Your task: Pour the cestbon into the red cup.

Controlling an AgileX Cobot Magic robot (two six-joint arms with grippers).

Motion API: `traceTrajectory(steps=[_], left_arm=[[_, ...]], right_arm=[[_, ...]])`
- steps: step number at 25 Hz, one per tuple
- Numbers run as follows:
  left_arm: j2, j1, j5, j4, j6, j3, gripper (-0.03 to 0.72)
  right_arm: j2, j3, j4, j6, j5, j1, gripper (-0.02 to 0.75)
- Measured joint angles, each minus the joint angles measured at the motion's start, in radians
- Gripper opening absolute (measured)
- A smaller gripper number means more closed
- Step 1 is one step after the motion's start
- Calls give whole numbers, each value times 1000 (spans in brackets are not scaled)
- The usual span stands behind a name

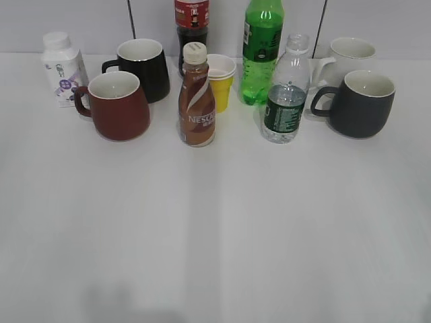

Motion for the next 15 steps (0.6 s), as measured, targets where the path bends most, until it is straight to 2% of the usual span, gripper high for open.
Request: traceTrajectory(steps=[15], left_arm=[[0,0,0,0,0,0,309]], right_arm=[[0,0,0,0,0,0,592]])
